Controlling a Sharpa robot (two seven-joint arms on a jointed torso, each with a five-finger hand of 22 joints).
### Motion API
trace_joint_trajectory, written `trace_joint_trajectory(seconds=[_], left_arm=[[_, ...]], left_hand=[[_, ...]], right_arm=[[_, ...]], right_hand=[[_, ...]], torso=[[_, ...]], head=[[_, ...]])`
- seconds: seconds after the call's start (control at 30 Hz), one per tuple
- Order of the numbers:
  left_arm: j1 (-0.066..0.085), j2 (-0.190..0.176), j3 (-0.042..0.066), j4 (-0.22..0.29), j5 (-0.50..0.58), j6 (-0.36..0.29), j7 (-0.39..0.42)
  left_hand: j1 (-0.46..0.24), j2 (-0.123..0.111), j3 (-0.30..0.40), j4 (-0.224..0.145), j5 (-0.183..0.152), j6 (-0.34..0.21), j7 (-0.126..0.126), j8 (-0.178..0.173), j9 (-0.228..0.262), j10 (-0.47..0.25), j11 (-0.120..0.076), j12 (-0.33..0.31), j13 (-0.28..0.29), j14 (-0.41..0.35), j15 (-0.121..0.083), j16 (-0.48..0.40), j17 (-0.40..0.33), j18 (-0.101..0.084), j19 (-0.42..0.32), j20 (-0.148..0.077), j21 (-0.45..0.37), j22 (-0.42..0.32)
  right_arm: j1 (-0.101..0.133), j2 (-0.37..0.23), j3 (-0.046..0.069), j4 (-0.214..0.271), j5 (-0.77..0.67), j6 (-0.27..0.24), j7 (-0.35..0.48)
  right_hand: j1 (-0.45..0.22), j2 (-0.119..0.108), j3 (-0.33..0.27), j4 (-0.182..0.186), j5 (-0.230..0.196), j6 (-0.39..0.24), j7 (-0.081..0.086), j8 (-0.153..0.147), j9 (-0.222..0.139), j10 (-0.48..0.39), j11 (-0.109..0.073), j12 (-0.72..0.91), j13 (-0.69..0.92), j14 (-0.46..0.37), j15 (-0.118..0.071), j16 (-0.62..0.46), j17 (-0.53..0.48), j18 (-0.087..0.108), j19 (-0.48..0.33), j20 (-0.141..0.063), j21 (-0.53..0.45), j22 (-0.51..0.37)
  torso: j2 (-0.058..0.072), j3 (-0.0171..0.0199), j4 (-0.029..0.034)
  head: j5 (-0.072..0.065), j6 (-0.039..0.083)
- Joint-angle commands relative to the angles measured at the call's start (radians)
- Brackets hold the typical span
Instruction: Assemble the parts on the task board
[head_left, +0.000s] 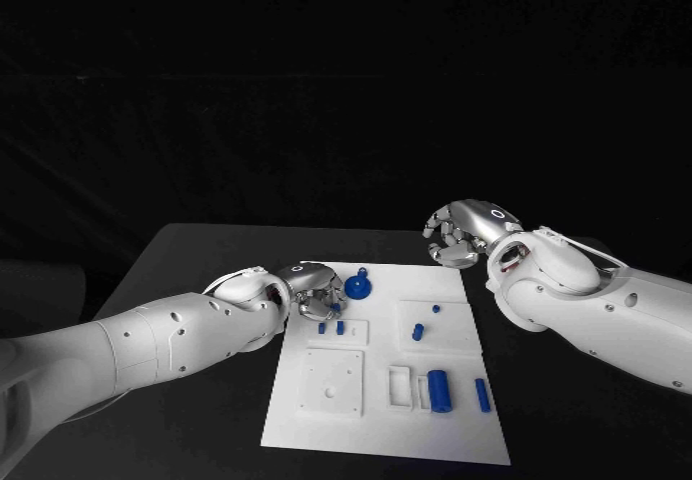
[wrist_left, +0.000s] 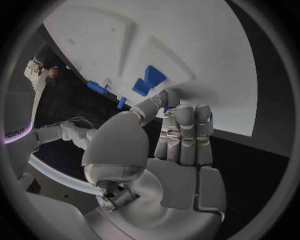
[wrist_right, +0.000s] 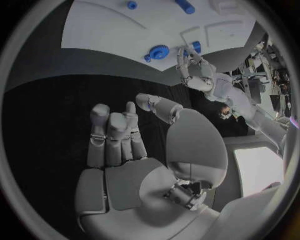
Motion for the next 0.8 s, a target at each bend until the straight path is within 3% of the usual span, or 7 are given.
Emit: trace_joint_trajectory(seconds=[0.03,0.57,0.8], left_arm=[[-0.008,-0.002,-0.007,-0.008,-0.058,0.084,-0.06],[-0.008,-0.004,-0.007,-0.01,-0.01,0.052,-0.05],[-0.008,-0.007,-0.007,-0.012,0.016,0.019,-0.042]], left_hand=[[0.013,-0.001,0.005,-0.001,0.002,0.011,0.0,0.003,-0.002,-0.003,-0.001,-0.003,0.002,-0.001,-0.006,0.006,0.002,0.02,0.003,-0.07,0.007,0.002],[0.013,-0.002,0.007,0.0,0.002,0.004,0.003,-0.004,-0.005,-0.008,0.001,-0.008,0.004,-0.007,-0.004,0.005,0.002,0.018,-0.001,-0.071,0.008,0.005],[0.032,-0.044,0.005,-0.002,0.001,-0.053,0.024,-0.038,-0.018,-0.043,0.014,-0.029,0.005,-0.026,0.008,-0.001,-0.001,0.015,-0.017,-0.065,0.007,0.012]], right_arm=[[0.001,0.0,0.0,0.002,-0.001,0.014,0.008],[0.001,-0.002,0.0,0.002,-0.001,0.016,0.008],[0.001,-0.003,0.0,0.002,0.0,0.016,0.008]], right_hand=[[0.002,0.002,0.005,0.001,0.004,0.001,0.008,0.007,0.001,-0.004,-0.004,-0.003,-0.001,-0.005,-0.003,-0.004,0.001,0.025,0.001,-0.005,-0.005,0.009],[0.002,0.002,0.005,0.002,0.004,0.002,0.008,0.007,0.001,-0.004,-0.004,-0.003,-0.002,-0.005,-0.003,-0.005,0.002,0.025,0.001,-0.005,-0.005,0.009],[0.002,0.002,0.006,0.002,0.005,0.001,0.008,0.007,0.0,-0.004,-0.004,-0.003,-0.002,-0.005,-0.003,-0.005,0.002,0.025,0.001,-0.005,-0.005,0.009]], torso=[[0.0,0.0002,0.0002],[0.0,0.0009,0.0],[0.0,0.0005,0.0004]], head=[[0.001,-0.001],[0.002,-0.002],[0.002,-0.001]])
